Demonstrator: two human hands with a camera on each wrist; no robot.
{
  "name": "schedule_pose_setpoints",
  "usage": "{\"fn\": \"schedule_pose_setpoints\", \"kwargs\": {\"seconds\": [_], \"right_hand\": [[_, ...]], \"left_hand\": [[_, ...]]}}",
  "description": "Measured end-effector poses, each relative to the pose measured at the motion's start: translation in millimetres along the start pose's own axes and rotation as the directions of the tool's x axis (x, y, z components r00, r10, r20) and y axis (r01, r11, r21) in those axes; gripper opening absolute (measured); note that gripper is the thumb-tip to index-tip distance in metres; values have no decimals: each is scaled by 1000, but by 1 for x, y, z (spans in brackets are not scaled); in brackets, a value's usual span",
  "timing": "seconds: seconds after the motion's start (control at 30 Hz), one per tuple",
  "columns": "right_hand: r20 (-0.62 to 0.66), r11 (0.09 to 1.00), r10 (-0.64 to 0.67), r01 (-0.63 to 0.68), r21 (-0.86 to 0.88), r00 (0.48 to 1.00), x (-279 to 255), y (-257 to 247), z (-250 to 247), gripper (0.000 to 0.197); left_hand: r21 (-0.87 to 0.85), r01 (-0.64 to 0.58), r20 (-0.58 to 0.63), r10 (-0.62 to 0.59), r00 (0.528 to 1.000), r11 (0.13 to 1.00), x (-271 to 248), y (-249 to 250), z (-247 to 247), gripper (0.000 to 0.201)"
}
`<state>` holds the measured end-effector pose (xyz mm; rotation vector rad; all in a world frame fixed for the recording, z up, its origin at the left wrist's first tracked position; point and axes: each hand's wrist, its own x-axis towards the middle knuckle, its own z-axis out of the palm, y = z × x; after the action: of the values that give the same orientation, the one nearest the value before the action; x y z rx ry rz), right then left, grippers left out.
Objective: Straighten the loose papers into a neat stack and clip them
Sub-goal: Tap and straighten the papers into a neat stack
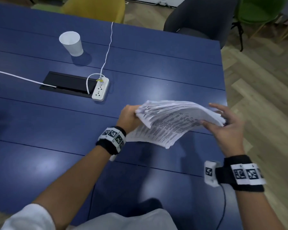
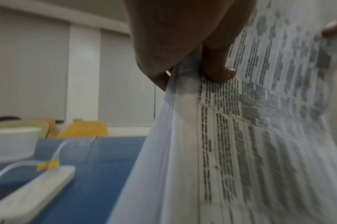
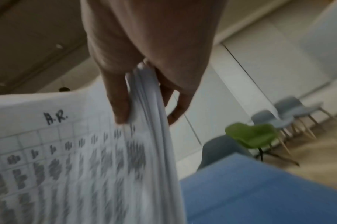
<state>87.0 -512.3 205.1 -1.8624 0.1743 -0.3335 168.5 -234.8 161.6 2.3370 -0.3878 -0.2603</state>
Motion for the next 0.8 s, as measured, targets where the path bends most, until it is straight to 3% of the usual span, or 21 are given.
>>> {"fn": "schedule_pose_setpoints", "kwargs": {"seconds": [0.07,0.1,0.13,0.23,0.3,0.4,0.47,0.53,0.6,0.67,0.73,0.8], "right_hand": [[136,994,29,-15,-104,990,18,-8,-12,57],[235,980,62,-15,-198,970,22,-9,-13,58],[330,964,95,-5,-265,939,25,-9,-10,58],[460,969,93,26,-247,883,28,-11,7,47],[476,980,88,10,-199,875,26,-6,20,38],[418,986,141,-92,-136,897,20,9,23,37],[389,986,162,-132,-104,907,17,26,13,50],[344,983,182,-168,-71,921,13,40,1,45],[306,977,211,-211,-35,928,8,51,-8,34],[260,966,248,-257,2,933,1,59,-13,33],[187,952,285,-300,55,940,-5,62,-11,31],[115,931,335,-347,110,935,-10,69,-7,31]], "left_hand": [[52,-52,-27,54,998,997,17,-1,-11,14],[95,-77,21,76,997,992,21,7,-19,6],[116,-108,40,104,994,987,22,21,-25,10],[247,-150,148,116,982,957,25,38,-26,8],[272,-132,225,70,972,953,26,39,-25,11],[163,-81,306,28,952,983,23,16,-23,22],[255,-71,376,-32,926,964,17,-11,-20,22],[340,-2,386,-138,912,940,11,-44,-19,17],[205,112,322,-175,930,972,6,-74,-22,18],[-182,211,187,-177,966,960,-2,-98,-22,40],[-520,255,153,-205,967,815,-14,-106,-14,61],[-633,297,221,-201,954,715,-25,-101,3,70]]}}
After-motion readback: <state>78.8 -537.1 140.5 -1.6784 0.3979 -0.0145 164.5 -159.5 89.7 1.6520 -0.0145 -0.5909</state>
